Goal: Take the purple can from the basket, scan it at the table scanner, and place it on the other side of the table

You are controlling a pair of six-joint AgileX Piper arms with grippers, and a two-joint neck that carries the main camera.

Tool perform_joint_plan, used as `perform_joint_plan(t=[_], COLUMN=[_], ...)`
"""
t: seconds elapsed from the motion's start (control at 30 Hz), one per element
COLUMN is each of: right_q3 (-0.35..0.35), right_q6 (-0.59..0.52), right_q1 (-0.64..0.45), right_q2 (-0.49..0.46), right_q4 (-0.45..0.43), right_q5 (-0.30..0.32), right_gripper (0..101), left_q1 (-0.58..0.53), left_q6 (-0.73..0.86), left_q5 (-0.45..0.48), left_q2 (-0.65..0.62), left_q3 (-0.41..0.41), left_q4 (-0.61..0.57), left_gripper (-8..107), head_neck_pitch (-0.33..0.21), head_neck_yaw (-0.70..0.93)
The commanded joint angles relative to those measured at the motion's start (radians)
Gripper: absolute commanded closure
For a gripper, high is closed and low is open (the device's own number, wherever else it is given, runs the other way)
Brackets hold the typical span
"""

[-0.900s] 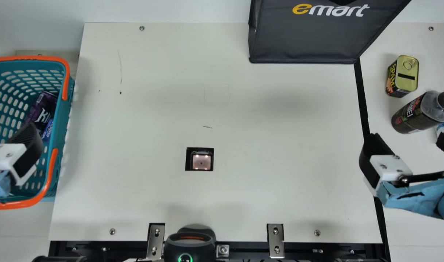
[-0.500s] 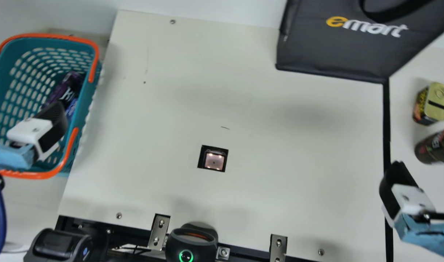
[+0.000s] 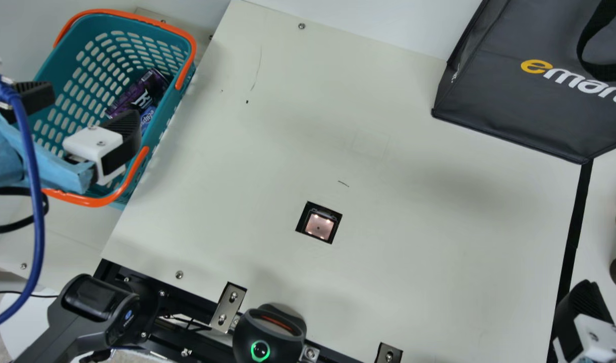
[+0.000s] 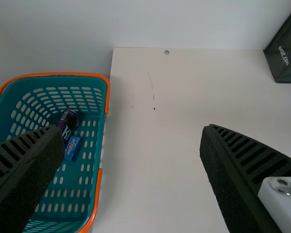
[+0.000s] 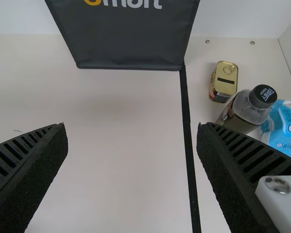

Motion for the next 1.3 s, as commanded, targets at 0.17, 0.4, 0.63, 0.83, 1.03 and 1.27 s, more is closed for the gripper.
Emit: perform_joint_plan(t=[0.17,0.4,0.63,0.83,1.03,1.27], right_q3=[0.000,0.000,0.000,0.000,0.000,0.000], right_q6=[0.000,0.000,0.000,0.000,0.000,0.000], right_q1=[0.000,0.000,0.000,0.000,0.000,0.000], right_q2=[0.000,0.000,0.000,0.000,0.000,0.000], right_q4=[0.000,0.000,0.000,0.000,0.000,0.000], right_q5=[0.000,0.001,0.001,0.001,0.001,0.001], right_gripper=[6,6,6,6,6,6], left_q1=[0.000,0.000,0.000,0.000,0.023,0.083], left_q6=[0.000,0.000,0.000,-0.002,-0.026,-0.055], left_q5=[0.000,0.000,0.000,-0.002,-0.021,-0.054], left_q2=[0.000,0.000,0.000,0.001,0.018,0.055], left_q3=[0.000,0.000,0.000,0.000,-0.001,-0.002], left_q4=[0.000,0.000,0.000,0.002,0.017,0.026], left_gripper=[9,9,9,9,9,9], head_neck_pitch=[-0.027,-0.027,-0.027,-0.027,-0.027,-0.027], head_neck_yaw=[0.002,0.002,0.002,0.002,0.002,0.002])
